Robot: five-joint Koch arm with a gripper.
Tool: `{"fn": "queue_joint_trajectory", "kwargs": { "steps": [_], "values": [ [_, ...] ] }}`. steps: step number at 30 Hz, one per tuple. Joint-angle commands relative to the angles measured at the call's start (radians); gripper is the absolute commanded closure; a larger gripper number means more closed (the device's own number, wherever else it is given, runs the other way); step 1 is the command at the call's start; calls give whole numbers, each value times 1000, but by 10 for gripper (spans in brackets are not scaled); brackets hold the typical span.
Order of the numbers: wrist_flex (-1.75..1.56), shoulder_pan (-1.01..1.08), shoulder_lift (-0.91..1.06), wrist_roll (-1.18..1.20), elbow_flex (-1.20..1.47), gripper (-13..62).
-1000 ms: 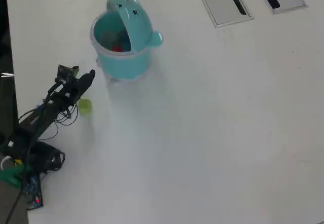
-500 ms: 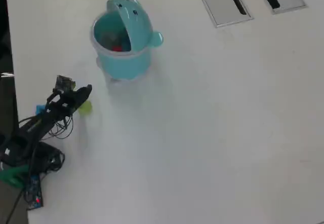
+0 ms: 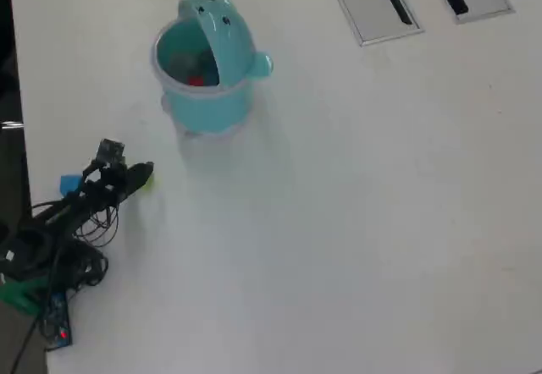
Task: Grasp RGB lego blocks and put them in the bin one by one.
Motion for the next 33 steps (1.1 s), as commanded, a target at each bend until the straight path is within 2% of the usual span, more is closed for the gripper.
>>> {"fn": "queue_joint_trajectory", "kwargs": {
  "steps": [1,7,18,33],
  "values": [
    [-2,5,17,-29,-21,178],
    [-2,9,-32,-124,-9,178],
    [-123,-26,-170,-118,72,181],
    [-149,-26,-225,-117,31,183]
  ]
}}
